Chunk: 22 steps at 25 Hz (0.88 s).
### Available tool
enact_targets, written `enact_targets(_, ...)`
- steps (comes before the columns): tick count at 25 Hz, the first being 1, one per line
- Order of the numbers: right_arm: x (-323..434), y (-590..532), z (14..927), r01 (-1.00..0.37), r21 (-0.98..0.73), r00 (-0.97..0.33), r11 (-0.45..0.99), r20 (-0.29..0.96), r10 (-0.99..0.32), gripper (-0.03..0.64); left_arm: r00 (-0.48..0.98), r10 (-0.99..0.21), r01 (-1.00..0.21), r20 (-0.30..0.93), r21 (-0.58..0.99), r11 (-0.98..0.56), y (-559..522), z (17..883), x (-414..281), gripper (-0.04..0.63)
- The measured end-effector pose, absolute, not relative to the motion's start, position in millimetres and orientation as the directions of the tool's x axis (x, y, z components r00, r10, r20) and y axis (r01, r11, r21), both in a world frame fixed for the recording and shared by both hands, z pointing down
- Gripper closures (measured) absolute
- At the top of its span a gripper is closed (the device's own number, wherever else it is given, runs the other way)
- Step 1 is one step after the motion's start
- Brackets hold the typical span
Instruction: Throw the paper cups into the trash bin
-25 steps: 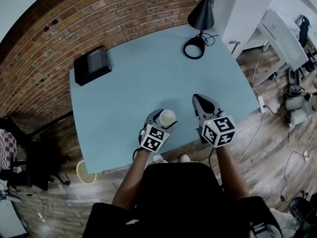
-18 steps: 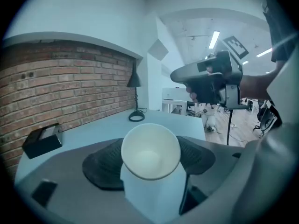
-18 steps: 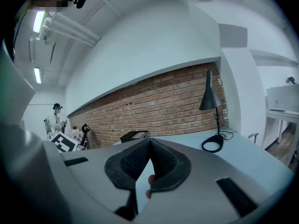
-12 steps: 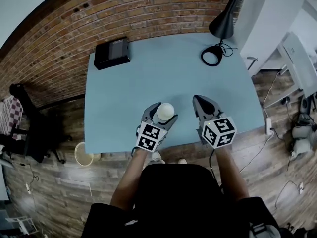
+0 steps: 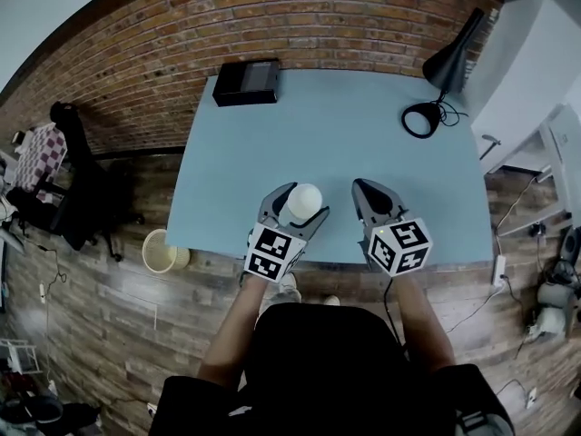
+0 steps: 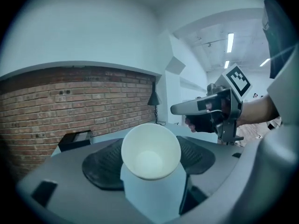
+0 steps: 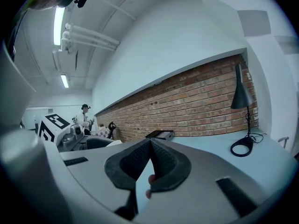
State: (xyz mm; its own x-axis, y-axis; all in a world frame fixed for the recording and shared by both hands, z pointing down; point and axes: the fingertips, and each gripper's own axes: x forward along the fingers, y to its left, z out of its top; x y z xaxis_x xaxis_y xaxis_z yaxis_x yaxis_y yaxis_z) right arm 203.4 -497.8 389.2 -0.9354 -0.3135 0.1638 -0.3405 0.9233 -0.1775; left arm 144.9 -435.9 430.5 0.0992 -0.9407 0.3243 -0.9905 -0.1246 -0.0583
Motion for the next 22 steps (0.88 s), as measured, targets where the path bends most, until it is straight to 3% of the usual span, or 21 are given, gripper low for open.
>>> enact_targets(22, 130, -392, 371, 0.017, -0.171, -0.992, 0.985, 0.123, 0.038, 0.614, -0.275, -0.925, -0.961, 0.262, -0.089, 0.26, -313, 379, 88, 0.236)
